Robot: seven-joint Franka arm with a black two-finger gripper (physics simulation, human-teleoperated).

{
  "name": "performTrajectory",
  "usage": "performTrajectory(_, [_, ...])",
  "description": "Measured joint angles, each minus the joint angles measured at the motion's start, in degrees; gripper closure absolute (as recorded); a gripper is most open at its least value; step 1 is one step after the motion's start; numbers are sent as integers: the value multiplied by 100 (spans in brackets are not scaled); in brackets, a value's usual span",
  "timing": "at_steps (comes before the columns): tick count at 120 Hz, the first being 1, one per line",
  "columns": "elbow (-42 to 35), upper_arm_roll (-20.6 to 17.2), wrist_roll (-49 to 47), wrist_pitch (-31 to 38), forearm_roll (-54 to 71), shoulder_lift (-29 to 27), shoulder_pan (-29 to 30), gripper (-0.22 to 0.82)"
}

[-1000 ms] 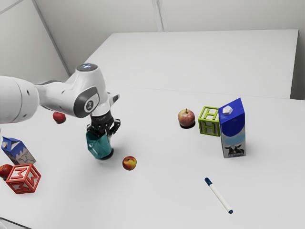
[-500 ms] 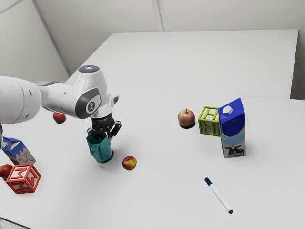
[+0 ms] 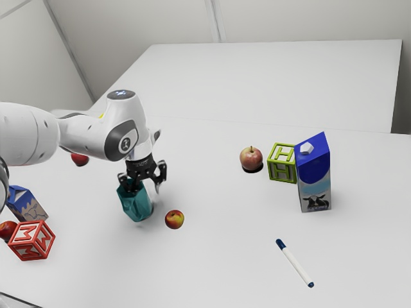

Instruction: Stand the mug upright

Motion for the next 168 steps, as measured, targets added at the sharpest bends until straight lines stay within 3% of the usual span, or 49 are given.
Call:
performTrajectory(20, [28,0,8,6,-7,-7,0,16])
performTrajectory(48, [118,0,38,6,0,-40,-1,5])
performTrajectory(109, [526,0,211,-531,73,-572,-26,0])
performTrajectory(140, [1665,-59,971,-1199,459,-599,49,0])
performTrajectory(156, [2103,-542,1571,-1658,493,-597,587,0])
performTrajectory(168, [2371,-614,2090,-1950,473,-621,735,0])
